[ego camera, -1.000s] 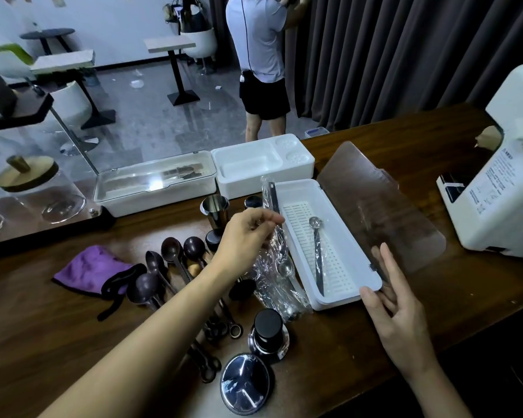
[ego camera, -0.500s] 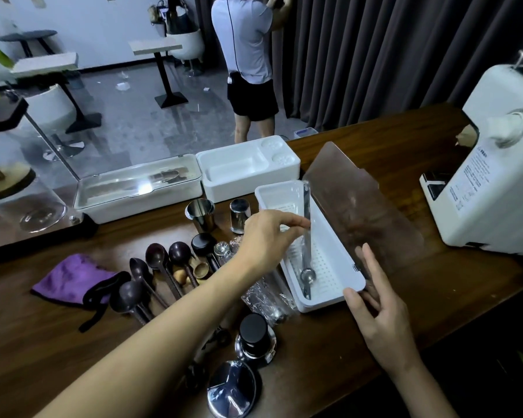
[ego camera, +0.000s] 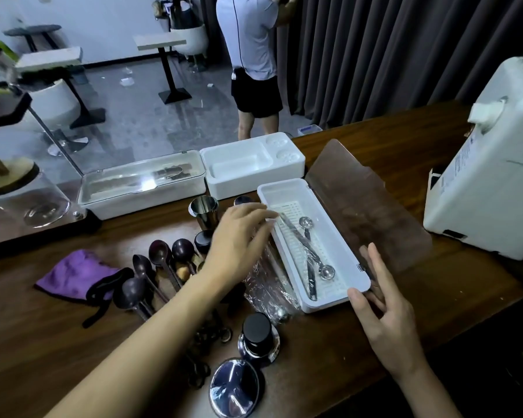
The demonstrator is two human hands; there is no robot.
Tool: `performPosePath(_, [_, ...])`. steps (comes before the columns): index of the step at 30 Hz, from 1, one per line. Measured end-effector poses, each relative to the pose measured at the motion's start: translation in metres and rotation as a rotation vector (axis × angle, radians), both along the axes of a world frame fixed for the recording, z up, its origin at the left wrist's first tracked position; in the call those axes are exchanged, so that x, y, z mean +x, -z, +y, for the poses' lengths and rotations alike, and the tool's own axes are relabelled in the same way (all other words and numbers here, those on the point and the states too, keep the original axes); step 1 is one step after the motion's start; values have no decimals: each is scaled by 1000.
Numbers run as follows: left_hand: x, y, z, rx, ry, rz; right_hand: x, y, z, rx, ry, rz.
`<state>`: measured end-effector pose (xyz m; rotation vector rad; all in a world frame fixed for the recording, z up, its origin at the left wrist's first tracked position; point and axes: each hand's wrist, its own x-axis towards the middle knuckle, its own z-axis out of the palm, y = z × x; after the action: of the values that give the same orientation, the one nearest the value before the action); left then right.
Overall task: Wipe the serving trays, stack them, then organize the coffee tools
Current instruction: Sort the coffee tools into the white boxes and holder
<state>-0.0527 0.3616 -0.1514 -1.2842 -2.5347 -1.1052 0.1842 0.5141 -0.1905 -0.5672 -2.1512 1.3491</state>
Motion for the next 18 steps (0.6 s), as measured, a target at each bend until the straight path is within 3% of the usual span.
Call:
performPosePath(2, [-8,4,-16,16,-67,-59,0,0,-1,14,0,-8])
performPosePath(7, [-7,9,-32,-211,46,-87,-1,0,-1,38,4,-15])
performPosePath(14, [-10,12,-12,-343,186,85,0,-1,-3,47,21,-1])
performPosePath(18, [-24,7,-1,-511,308,73,0,-3,-4,32,34,17])
